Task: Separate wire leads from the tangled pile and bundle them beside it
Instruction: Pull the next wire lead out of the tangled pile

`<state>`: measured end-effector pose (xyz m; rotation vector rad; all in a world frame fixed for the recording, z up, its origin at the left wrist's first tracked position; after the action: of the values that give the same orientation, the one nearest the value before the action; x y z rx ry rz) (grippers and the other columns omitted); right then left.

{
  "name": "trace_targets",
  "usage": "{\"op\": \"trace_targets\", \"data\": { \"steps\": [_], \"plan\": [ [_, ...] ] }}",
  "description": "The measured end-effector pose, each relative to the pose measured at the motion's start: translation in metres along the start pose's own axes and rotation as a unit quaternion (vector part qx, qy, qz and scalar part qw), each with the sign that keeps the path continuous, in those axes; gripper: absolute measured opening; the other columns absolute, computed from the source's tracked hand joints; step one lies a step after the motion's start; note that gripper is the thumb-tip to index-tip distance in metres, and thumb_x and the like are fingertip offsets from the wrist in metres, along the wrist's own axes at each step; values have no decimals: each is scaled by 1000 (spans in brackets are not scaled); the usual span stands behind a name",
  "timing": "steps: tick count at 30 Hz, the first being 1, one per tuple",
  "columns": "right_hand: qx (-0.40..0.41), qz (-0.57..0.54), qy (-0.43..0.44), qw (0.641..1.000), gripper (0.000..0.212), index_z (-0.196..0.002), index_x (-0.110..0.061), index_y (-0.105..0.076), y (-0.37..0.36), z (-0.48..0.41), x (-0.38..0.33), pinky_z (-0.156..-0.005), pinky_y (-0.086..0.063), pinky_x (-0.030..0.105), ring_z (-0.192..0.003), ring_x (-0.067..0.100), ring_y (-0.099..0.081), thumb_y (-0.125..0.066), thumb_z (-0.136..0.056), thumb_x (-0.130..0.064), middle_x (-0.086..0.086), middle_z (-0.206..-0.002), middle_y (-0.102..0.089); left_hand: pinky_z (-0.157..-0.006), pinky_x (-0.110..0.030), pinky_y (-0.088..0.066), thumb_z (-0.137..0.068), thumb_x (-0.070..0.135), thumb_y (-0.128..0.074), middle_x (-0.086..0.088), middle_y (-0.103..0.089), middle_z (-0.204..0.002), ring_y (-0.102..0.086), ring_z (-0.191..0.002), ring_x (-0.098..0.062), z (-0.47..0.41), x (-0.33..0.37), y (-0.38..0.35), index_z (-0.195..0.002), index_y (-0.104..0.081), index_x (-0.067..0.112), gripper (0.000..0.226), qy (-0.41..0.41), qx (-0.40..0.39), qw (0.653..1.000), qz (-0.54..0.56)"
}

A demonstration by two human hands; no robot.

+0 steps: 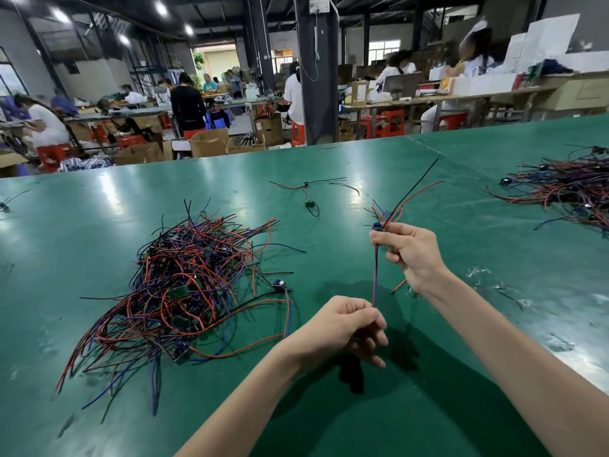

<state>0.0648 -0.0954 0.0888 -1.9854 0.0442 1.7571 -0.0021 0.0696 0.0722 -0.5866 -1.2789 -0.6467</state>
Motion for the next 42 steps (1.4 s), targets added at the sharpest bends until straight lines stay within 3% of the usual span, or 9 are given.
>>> {"op": "trace_targets", "data": {
  "steps": [3,7,15,23,28,32,34,37,42],
  "plan": [
    [-1,20,-6,1000,17,-76,-6,-67,0,0,3,-38,-28,14,-54,10,-56,-74,-69,9,1,-61,-69,-50,-30,-56,-100,9,-36,-2,-57,-54,-50,-44,-12,1,1,-3,-70,-53,7,35,10,-10,1000,-24],
    [-3,28,-9,1000,18,-76,-8,-67,-2,0,4,-38,-30,14,-57,11,-59,-75,-69,7,1,-63,-69,-42,-22,-49,-101,19,-37,-3,-56,-50,-56,-38,-17,6,2,-2,-65,-52,8,40,25,-27,997,-64],
    [-4,12,1,1000,19,-77,-6,-65,-7,3,5,-38,-29,14,-53,7,-62,-74,-69,9,0,-62,-69,-32,-19,-44,-95,12,-40,2,-49,-39,-35,-29,-5,5,3,5,-63,-52,6,34,88,29,994,-60],
    [-11,56,-17,998,19,-78,-10,-68,-7,3,12,-38,-31,13,-55,7,-63,-75,-70,5,0,-63,-71,-34,-20,-45,-95,13,-43,-1,-52,-41,-37,-30,-7,8,5,0,-58,-56,7,39,51,-17,998,-27],
    [-59,66,-79,993,18,-89,-1,-68,-10,6,17,-38,-31,13,-40,4,-38,-74,-73,2,6,-60,-68,-42,-23,-52,-97,16,-38,-5,-60,-50,-45,-35,-8,10,3,-3,-69,-59,2,38,96,-74,992,-22],
    [-63,24,-90,994,19,-91,2,-65,-9,6,14,-37,-29,13,-36,2,-33,-72,-74,2,7,-60,-67,-53,-26,-56,-101,33,-37,-7,-69,-69,-59,-48,-13,9,4,3,-92,-66,2,44,101,-112,988,-43],
    [-67,7,-95,993,21,-93,3,-64,-10,7,13,-37,-28,13,-36,2,-32,-71,-74,2,8,-60,-67,-57,-27,-57,-98,47,-36,-9,-72,-77,-62,-52,-16,7,4,12,-95,-69,5,53,105,-92,988,-67],
    [-82,-7,-109,991,21,-91,2,-64,-14,12,12,-36,-27,13,-38,2,-31,-71,-71,2,8,-60,-67,-52,-27,-55,-95,54,-40,-11,-73,-81,-60,-47,-17,3,6,28,-90,-71,2,61,69,-1,994,-90],
    [-124,23,-116,985,10,-80,-2,-66,-27,25,16,-36,-25,13,-39,3,-30,-70,-73,4,7,-60,-66,-36,-18,-40,-93,35,-57,-2,-70,-77,-49,-44,-9,-5,7,38,-91,-72,3,36,-47,155,984,-72]
  ]
}}
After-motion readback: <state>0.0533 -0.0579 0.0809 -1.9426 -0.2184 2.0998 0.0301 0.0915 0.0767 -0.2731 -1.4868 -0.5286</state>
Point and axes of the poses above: each hand's wrist, its own z-axis away from the middle knuckle, its own y-axis out of the back of the hand, x = y × z, the point moved 3 cm from there along -z, towards the middle knuckle
